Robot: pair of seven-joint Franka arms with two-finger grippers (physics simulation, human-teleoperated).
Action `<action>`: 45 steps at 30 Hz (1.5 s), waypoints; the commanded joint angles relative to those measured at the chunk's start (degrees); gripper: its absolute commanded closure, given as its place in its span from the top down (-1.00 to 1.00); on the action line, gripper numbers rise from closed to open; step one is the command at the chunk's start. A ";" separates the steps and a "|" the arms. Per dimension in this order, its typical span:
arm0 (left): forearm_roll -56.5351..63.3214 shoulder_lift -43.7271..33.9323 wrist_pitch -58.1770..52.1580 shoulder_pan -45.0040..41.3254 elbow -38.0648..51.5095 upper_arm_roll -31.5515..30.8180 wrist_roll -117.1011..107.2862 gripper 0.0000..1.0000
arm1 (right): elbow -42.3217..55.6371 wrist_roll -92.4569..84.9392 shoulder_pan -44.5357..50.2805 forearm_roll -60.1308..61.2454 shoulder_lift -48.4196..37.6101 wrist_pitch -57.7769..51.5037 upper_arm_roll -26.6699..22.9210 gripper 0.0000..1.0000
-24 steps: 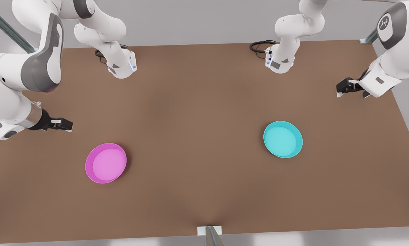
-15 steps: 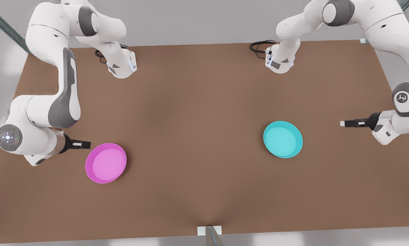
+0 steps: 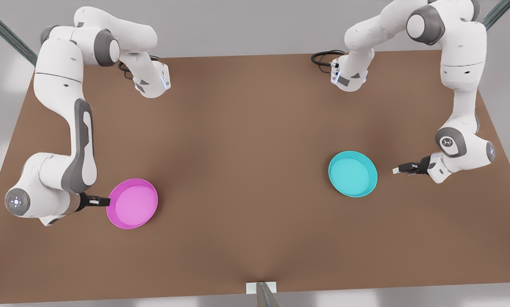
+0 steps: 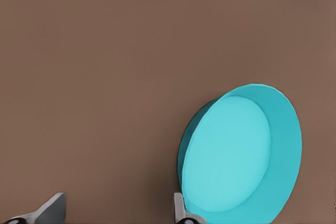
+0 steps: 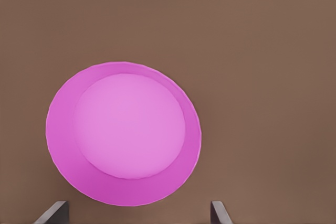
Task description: Flip the blue plate over with the left arm, and stack the pink plate on top of the blue plate with the right arm
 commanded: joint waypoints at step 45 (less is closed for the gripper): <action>-2.41 2.77 3.51 -8.62 1.49 -0.27 9.83 -0.57 | -2.36 -25.06 -6.85 13.34 10.79 12.33 0.06 1.00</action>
